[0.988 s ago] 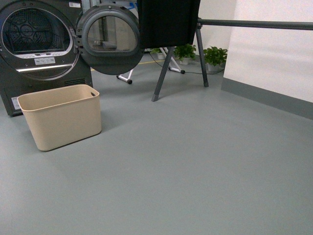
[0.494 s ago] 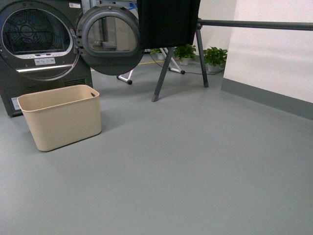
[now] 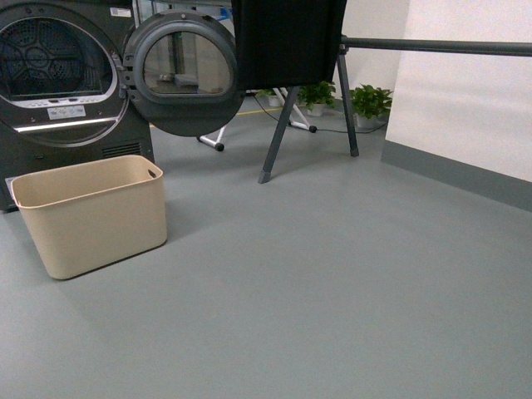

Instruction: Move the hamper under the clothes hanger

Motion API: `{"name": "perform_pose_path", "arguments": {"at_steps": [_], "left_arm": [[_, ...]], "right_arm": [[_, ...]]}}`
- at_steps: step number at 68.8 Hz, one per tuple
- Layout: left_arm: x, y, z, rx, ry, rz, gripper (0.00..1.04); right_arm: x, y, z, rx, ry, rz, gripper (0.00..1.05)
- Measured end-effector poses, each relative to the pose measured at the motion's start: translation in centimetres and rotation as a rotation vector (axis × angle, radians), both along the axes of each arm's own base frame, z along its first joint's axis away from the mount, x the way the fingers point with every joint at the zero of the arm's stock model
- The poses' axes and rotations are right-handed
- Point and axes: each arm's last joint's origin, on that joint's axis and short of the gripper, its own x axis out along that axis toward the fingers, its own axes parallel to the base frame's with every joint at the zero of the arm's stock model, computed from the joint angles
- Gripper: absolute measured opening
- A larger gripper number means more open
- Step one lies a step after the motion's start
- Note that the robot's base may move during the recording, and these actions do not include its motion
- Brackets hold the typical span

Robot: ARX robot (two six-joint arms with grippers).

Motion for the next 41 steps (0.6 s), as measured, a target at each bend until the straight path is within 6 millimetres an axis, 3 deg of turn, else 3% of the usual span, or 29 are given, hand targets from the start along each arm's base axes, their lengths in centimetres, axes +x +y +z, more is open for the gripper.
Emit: {"name": "perform_pose_path", "arguments": {"at_steps": [41], "left_arm": [[0.01, 0.00, -0.01, 0.000, 0.002, 0.000, 0.98]], "right_arm": [[0.00, 0.00, -0.01, 0.000, 0.000, 0.000, 0.97]]}}
